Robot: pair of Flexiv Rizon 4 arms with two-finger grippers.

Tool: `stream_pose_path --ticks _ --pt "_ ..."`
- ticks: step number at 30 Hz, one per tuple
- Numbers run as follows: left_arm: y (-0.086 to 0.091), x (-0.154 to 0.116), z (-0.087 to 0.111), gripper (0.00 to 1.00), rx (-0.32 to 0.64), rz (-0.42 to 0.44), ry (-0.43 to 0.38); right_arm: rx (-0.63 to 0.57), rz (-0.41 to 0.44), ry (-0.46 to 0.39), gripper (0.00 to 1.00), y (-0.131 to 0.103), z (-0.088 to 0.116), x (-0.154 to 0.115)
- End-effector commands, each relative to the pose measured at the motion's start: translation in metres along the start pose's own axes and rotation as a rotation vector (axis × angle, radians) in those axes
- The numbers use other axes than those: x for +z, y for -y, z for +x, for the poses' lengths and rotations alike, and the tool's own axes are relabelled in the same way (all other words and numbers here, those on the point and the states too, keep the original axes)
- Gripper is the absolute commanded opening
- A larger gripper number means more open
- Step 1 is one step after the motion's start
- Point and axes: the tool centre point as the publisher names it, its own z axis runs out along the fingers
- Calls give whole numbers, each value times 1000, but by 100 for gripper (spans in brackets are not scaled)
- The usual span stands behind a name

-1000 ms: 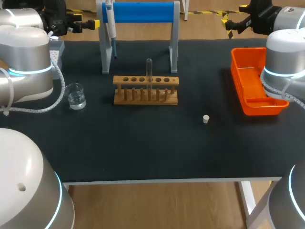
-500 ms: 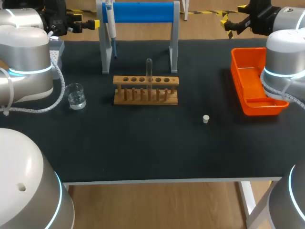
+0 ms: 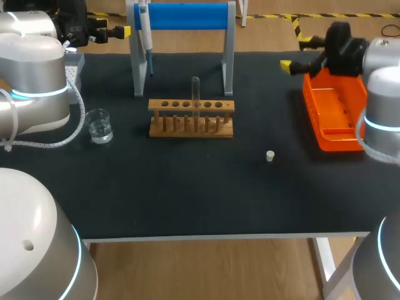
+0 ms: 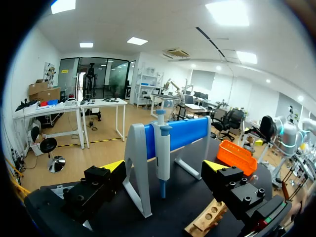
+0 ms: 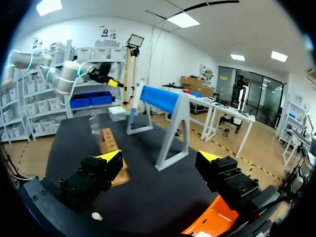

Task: Invert the test tube, pick up the pipette, mount the tip to pipette, aspirate from beaker and dispense into the tube, eject the tip, return the pipette, and cap with the stopper.

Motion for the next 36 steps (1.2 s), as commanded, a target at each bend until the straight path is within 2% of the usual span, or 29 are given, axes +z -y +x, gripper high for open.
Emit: stream_pose_path --ticks 1,8,12,20,29,36 --pt "0 0 0 100 0 0 0 11 -13 -37 100 13 24 -22" --pt "0 0 0 100 0 0 0 -29 -93 -98 100 27 70 -18" --pt "0 0 0 100 0 0 0 -30 -137 -129 100 31 88 -15" --pt "0 0 0 100 0 0 0 -45 -128 -165 100 40 118 -1" --pt "0 0 0 100 0 0 0 -59 -128 -203 100 44 140 6" --pt "0 0 0 100 0 0 0 -76 -118 -198 100 46 142 6"
